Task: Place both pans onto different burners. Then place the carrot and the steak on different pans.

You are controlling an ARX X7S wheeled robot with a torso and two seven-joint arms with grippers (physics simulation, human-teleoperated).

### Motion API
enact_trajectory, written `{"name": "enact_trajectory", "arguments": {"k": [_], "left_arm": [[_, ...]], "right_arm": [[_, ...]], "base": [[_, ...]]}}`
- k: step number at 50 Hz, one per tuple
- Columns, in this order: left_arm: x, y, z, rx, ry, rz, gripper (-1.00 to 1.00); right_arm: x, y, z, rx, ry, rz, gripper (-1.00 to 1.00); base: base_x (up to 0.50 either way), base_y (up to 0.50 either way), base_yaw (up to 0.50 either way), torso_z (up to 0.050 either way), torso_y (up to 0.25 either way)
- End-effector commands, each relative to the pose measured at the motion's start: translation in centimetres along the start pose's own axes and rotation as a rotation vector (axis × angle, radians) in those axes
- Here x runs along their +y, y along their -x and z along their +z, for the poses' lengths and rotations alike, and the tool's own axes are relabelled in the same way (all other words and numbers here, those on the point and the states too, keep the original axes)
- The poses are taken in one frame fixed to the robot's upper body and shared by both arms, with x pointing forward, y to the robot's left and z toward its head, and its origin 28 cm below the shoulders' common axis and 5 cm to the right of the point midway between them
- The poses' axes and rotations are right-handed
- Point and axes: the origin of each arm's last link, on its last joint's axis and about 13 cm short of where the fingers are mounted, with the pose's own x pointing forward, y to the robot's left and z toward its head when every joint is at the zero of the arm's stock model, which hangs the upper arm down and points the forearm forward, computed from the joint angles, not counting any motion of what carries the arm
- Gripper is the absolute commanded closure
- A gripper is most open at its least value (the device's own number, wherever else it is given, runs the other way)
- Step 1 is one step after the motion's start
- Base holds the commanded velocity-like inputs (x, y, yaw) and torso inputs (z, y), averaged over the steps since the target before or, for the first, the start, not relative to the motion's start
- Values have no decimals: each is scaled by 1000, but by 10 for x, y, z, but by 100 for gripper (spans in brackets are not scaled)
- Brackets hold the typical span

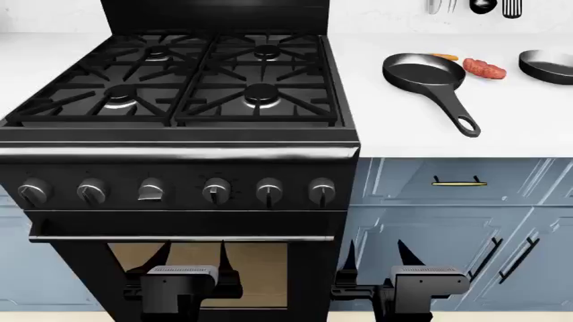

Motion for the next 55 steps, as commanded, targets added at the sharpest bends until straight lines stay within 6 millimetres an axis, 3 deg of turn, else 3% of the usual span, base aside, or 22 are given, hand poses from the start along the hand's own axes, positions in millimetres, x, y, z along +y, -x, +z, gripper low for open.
{"name": "enact_trajectory", "arguments": {"k": [1, 12, 50, 55], "left_arm": [[0, -1, -1, 3, 6, -2, -100], [0, -4, -6, 23, 42, 5, -100], [-1, -2, -8, 32, 80, -27, -100], [-1, -2, -8, 27, 83, -15, -100]], "right_arm": [[1, -2, 0, 1, 7, 0, -100], [2, -3, -4, -7, 22, 13, -100], [3, -2, -7, -3, 16, 20, -100], [3, -2, -7, 4, 6, 17, -100]], "base": [[0, 0, 0, 0, 0], [0, 0, 0, 0, 0], [0, 0, 0, 50, 0], [0, -19, 0, 0, 0]]}}
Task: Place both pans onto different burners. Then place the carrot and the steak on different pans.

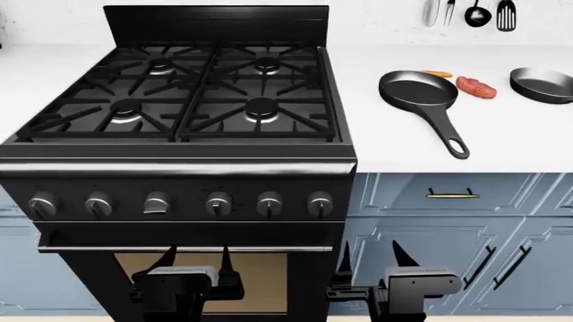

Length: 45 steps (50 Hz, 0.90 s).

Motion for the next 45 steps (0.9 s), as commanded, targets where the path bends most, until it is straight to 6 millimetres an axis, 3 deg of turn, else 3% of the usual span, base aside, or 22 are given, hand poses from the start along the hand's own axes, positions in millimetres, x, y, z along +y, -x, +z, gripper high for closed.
{"name": "enact_trajectory", "arguments": {"k": [1, 45], "left_arm": [[0, 0, 0, -8, 4, 10, -100], [-1, 1, 1, -4, 9, -1, -100]], "right_arm": [[0, 0, -1, 8, -12, -3, -100], [-1, -1, 1, 18, -22, -9, -100]], "base": [[0, -328, 0, 0, 0], [0, -499, 0, 0, 0]]}}
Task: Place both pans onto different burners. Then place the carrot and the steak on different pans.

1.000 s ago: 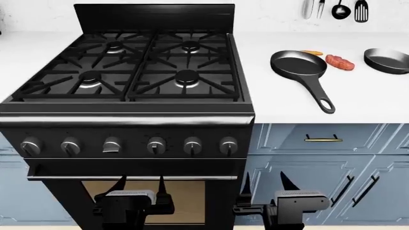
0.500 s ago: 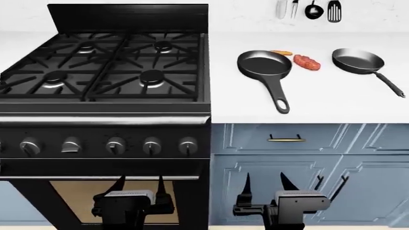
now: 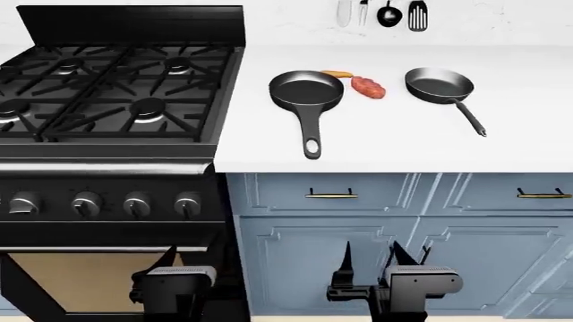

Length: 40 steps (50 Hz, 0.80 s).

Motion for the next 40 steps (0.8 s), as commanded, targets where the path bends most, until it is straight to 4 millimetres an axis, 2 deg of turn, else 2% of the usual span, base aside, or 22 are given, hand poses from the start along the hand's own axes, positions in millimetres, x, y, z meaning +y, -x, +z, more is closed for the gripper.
{"name": "enact_trajectory", "arguments": {"k": [1, 26, 31, 36, 40], "left_arm": [[0, 0, 0, 1, 6, 0, -100], [0, 1, -2, 8, 12, -5, -100], [0, 1, 1, 5, 59, -31, -100], [12, -4, 16, 66, 1, 2, -100], [23, 1, 54, 91, -38, -28, -100]], "right_arm": [[0, 0, 0, 2, -3, -3, -100], [0, 1, -3, 11, -8, -3, -100], [-1, 0, -3, 12, -5, -6, -100], [-8, -3, 8, 36, 25, -29, -100], [-19, -3, 36, 19, 76, -29, -100]], "base": [[0, -500, 0, 0, 0], [0, -500, 0, 0, 0], [0, -400, 0, 0, 0], [0, 0, 0, 0, 0], [0, 0, 0, 0, 0]]}}
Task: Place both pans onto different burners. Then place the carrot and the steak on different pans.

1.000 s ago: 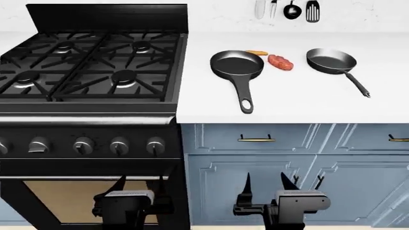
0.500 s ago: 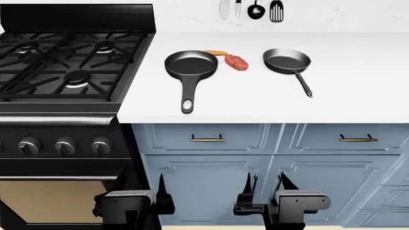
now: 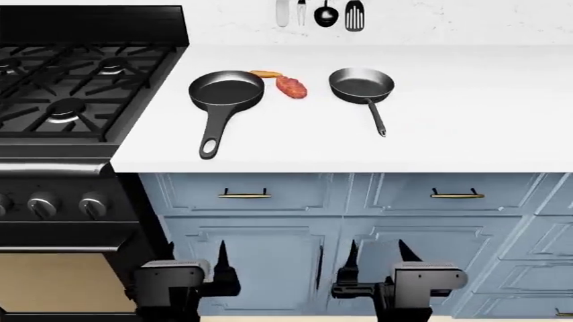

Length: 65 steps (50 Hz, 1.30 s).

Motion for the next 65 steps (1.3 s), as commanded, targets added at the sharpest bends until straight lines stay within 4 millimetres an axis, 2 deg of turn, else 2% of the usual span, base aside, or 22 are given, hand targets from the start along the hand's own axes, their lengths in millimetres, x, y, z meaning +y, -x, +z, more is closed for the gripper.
{"name": "enact_trajectory", "arguments": {"k": [1, 8, 15, 18, 23, 65], "left_arm": [[17, 8, 53, 60, -61, -34, -100], [17, 24, 112, 68, -73, -126, -100], [22, 27, 151, 67, -104, -147, -100], [24, 28, 167, 38, -134, -138, -100], [24, 29, 177, 14, -147, -138, -100], [25, 35, 177, -2, -160, -133, -100]], "right_arm": [[-15, 1, 39, -11, 93, -14, -100], [-25, 12, 90, -23, 197, 18, -100], [-41, 13, 142, -51, 216, -2, -100], [-44, 12, 156, -77, 244, -16, -100], [-45, 9, 156, -76, 228, -17, -100], [-44, 12, 157, -84, 240, -16, -100]], "base": [[0, 0, 0, 0, 0], [0, 0, 0, 0, 0], [0, 0, 0, 0, 0], [0, 0, 0, 0, 0], [132, 0, 0, 0, 0], [500, 0, 0, 0, 0]]}}
